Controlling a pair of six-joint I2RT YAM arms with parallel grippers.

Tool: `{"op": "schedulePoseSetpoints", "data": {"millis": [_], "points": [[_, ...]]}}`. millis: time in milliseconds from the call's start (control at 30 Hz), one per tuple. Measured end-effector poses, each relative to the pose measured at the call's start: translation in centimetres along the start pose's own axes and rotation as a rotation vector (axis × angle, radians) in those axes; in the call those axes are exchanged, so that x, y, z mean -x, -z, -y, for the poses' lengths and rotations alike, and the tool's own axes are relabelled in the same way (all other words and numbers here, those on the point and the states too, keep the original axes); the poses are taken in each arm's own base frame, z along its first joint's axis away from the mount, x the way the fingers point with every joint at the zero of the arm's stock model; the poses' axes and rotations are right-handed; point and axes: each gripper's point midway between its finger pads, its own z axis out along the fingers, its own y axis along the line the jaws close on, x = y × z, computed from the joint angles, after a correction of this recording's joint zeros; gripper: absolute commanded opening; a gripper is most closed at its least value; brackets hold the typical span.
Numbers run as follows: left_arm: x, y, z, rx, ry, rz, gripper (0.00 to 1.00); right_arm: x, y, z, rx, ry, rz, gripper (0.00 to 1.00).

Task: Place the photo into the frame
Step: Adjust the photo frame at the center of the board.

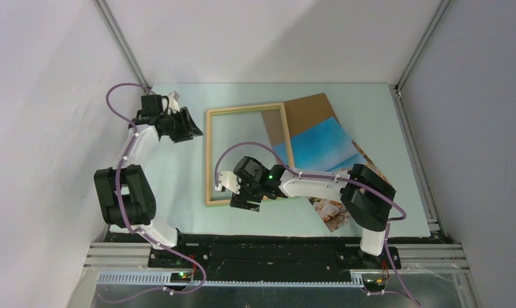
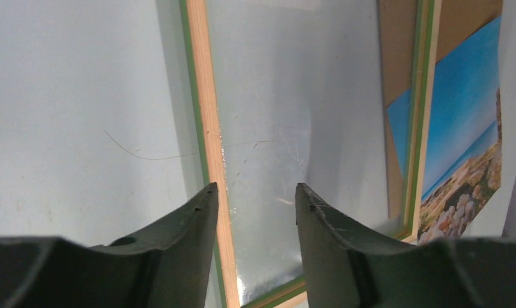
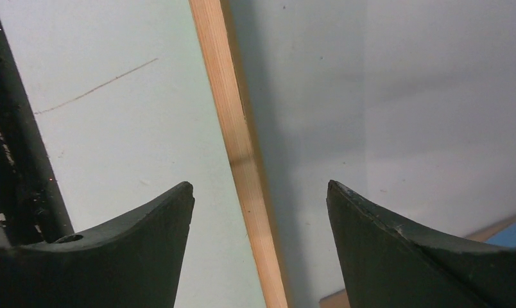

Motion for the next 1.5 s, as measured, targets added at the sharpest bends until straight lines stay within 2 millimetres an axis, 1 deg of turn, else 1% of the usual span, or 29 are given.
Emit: {"op": "schedulePoseSetpoints", "data": {"millis": [33,167,300,367,400,433,467,500,533,567,600,633,700,733,800,900,1033,1100,1233,1367,1500], "points": [[0.0,0.0,-0.1,0.002,-0.005,0.001,0.58,-0.3,-0.3,0.1,0.005,-0.001,-0.008,0.78],[-0.4,-0.2,-0.6,0.022,-0.012,-0.005,0.62,-1.4,-1.3,-0.1,0.022,0.002,-0.036,0.72],[-0.9,-0.3,-1.1,0.034,-0.01,-0.015,0.62,-2.3,-2.2,-0.3,0.034,0.011,-0.064,0.63],[-1.0,-0.3,-1.3,0.036,-0.009,-0.02,0.62,-2.6,-2.6,-0.4,0.038,0.017,-0.074,0.56],[-1.1,-0.4,-1.4,0.037,-0.011,-0.023,0.62,-2.7,-2.7,-0.5,0.04,0.019,-0.078,0.48],[-1.1,-0.5,-1.5,0.038,-0.011,-0.025,0.62,-2.8,-2.8,-0.5,0.04,0.021,-0.079,0.43],[-1.2,-0.6,-1.6,0.04,-0.01,-0.028,0.62,-2.8,-2.9,-0.4,0.037,0.027,-0.079,0.33],[-1.3,-0.7,-1.8,0.044,-0.011,-0.032,0.63,-2.7,-2.9,-0.3,0.031,0.031,-0.077,0.28],[-1.4,-0.8,-2.0,0.046,-0.008,-0.036,0.63,-2.6,-2.9,-0.3,0.029,0.033,-0.073,0.18],[-1.7,-0.9,-2.3,0.05,-0.003,-0.042,0.63,-2.5,-3.0,-0.3,0.031,0.033,-0.071,0.12],[-1.9,-1.0,-2.5,0.055,0.003,-0.049,0.64,-2.3,-2.9,-0.1,0.027,0.04,-0.068,0.03],[-2.2,-1.1,-2.8,0.059,0.01,-0.056,0.64,-2.1,-2.9,-0.1,0.031,0.042,-0.062,0.0],[-2.8,-1.3,-3.4,0.065,0.02,-0.071,0.68,-1.7,-2.9,-0.3,0.049,0.046,-0.051,0.0],[-3.0,-1.4,-3.6,0.063,0.028,-0.078,0.72,-1.6,-2.8,-0.3,0.053,0.043,-0.052,0.0],[-3.5,-1.6,-4.0,0.055,0.042,-0.093,0.77,-1.7,-2.5,-0.2,0.058,0.02,-0.062,0.0],[-4.0,-2.1,-4.0,0.021,0.057,-0.119,0.81,-1.5,-2.2,0.3,0.063,-0.005,-0.063,0.0],[-5.1,-3.2,-3.7,-0.04,0.087,-0.17,0.84,-0.6,-1.5,0.7,0.071,-0.022,-0.04,0.0],[-5.8,-3.9,-3.5,-0.081,0.106,-0.204,0.86,-0.2,-0.8,0.9,0.076,-0.027,-0.027,0.0],[-6.2,-5.1,-2.9,-0.162,0.138,-0.248,0.87,0.7,0.5,1.1,0.083,-0.04,0.001,0.0],[-5.8,-5.8,-1.6,-0.257,0.163,-0.271,0.88,1.3,1.5,1.0,0.093,-0.049,0.015,0.0],[-5.2,-6.1,0.2,-0.355,0.176,-0.288,0.88,1.4,1.9,0.8,0.102,-0.057,0.016,0.0]]}}
